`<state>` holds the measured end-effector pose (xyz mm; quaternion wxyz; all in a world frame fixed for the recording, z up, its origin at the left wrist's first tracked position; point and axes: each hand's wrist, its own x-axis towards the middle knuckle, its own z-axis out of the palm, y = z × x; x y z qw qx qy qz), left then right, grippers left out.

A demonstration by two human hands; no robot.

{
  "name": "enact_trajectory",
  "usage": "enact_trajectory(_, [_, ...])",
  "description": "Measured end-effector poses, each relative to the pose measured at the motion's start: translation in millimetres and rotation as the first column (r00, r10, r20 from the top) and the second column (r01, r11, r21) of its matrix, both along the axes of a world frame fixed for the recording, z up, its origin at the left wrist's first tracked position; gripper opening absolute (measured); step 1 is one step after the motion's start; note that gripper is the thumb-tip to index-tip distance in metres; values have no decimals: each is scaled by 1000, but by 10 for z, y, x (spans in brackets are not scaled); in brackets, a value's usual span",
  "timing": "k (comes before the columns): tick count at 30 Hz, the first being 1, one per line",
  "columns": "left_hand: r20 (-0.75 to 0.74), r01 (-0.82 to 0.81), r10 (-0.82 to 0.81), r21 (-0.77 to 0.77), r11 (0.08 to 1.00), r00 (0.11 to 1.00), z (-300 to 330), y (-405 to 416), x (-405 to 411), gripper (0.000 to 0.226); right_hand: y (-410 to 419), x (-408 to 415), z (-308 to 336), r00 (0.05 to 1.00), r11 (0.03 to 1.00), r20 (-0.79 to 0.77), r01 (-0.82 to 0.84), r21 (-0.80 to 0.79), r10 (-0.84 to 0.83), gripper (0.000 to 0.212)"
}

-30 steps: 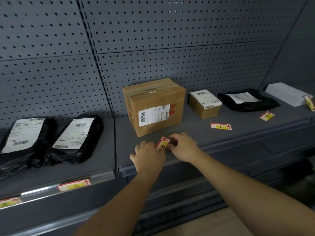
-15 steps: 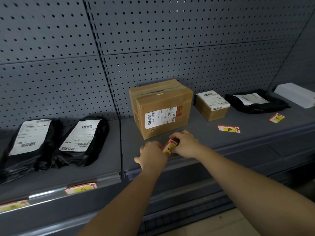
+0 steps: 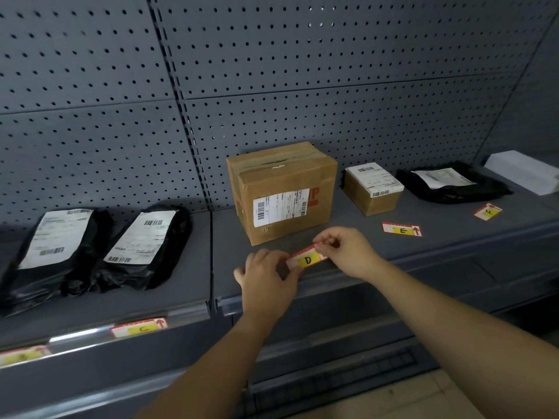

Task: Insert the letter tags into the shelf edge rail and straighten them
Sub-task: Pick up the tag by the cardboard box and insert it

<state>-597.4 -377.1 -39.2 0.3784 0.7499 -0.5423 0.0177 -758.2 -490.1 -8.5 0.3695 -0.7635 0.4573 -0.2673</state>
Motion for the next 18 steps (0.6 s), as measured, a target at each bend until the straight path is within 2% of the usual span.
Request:
enact_trajectory(4, [220,67,-40,-117,991,975,-245,168,-51,27,-52,-146,6,1000,1000,24,11,-5,-11,8])
enact_trajectory(7, [322,79,-16,-182,980,947,-493,263,-112,28,-87,-246,-20,999,998,38,-39,43,38,8])
enact_trajectory(13, [426,20,73,-210,978,902,-777,322,-290,30,-86,-423,-71,987,987,35,-156,-26,157,4])
enact_trajectory(18, [489,60,52,-212,975,871,-795,344,-348,27,5,-527,-48,981,981,33,-187,-57,189,8])
